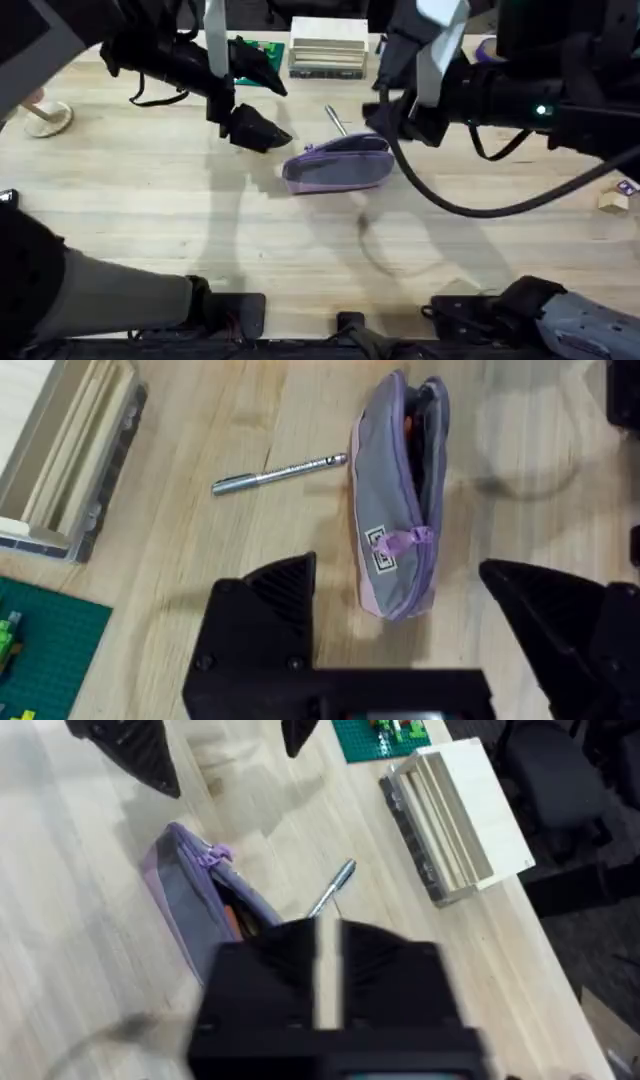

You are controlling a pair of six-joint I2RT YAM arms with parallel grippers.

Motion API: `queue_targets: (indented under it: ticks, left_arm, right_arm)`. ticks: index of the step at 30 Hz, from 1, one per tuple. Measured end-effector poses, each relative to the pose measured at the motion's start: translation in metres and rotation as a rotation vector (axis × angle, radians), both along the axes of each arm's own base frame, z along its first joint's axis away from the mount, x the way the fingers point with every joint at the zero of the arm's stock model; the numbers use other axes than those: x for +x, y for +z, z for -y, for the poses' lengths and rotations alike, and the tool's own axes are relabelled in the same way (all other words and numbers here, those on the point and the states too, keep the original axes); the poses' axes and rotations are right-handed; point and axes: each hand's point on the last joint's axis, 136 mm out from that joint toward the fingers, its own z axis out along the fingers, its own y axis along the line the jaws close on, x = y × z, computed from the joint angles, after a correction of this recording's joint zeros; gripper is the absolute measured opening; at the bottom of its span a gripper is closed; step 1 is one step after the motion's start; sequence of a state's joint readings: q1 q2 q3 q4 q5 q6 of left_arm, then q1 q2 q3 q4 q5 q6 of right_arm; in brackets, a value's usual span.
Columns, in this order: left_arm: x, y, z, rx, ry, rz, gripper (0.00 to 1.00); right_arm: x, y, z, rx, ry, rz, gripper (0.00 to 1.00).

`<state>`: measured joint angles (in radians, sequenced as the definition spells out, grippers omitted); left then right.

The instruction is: Unzip the bag, pick up the pens from the table one at a time and place them inside, then zip the bag closed.

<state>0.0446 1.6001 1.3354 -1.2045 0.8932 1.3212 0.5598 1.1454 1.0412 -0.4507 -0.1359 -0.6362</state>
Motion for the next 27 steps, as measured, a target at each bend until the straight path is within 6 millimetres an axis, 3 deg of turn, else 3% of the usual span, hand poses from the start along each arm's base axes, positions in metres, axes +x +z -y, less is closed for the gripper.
queue_targets:
  ticks: [1,3,7,20,27]
  left_arm:
    - [0.0,0.0,0.0,0.0,0.0,0.0,0.994]
    - [0.0,0.0,0.0,0.0,0.0,0.0,0.994]
    - [0.0,0.0,0.0,0.0,0.0,0.0,0.994]
    - [0.0,0.0,0.0,0.0,0.0,0.0,0.993]
    - [0.0,0.0,0.0,0.0,0.0,0.0,0.993]
  right_arm:
    - [0.0,0.0,0.0,0.001,0.003,-0.001,0.11]
    - [-0.001,0.0,-0.001,0.005,0.009,-0.005,0.037]
    - [-0.006,-0.007,0.0,-0.026,0.032,-0.028,0.032]
    - [-0.014,-0.08,-0.023,-0.234,0.383,-0.084,0.031]
    - [-0.012,-0.096,-0.027,-0.272,0.461,-0.077,0.032]
